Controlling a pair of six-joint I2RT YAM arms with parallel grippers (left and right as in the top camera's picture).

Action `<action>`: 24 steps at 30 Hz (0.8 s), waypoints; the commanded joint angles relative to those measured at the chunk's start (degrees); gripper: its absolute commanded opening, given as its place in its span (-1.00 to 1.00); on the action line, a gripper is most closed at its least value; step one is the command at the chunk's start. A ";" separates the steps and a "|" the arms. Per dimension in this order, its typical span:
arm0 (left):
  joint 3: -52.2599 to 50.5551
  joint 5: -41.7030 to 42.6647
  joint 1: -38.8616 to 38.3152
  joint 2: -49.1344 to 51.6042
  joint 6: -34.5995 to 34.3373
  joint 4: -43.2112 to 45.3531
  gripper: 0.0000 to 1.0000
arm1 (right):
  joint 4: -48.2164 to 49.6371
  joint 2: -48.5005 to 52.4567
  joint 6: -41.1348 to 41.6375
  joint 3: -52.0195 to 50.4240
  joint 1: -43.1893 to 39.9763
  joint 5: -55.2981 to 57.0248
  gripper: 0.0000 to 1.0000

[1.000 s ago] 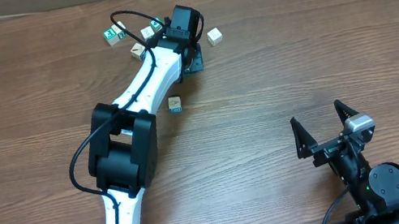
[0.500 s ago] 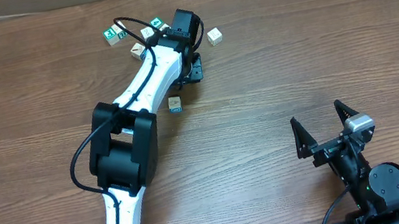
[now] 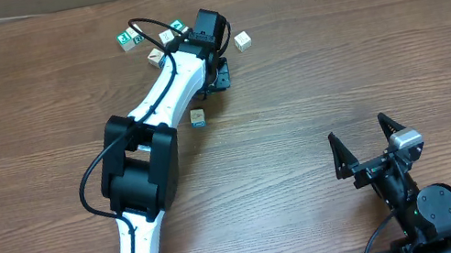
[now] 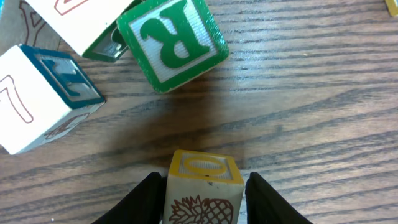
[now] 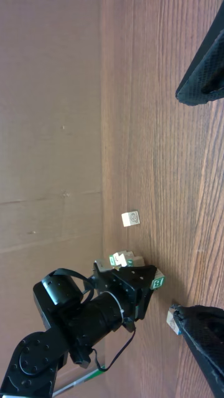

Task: Form a horizontal line
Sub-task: 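Close the left gripper on the yellow pineapple-printed block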

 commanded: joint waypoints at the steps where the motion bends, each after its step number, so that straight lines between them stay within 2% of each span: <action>1: 0.15 -0.33 -0.55 0.76 -0.20 0.02 -0.23 | 0.13 -0.68 -0.22 -0.59 -0.26 0.35 1.00; 9: 2.75 -0.35 -0.55 0.76 0.26 -0.68 -0.20 | 0.13 -0.68 -0.22 -0.59 -0.26 0.35 1.00; 15: 2.84 -0.35 -0.55 0.76 0.74 -1.07 -0.25 | 0.11 -0.68 -0.22 -0.59 -0.26 0.35 1.00; 24: 2.86 -0.33 -0.57 0.63 0.68 -3.10 -0.45 | 0.13 -0.68 -0.22 -0.59 -0.26 0.35 1.00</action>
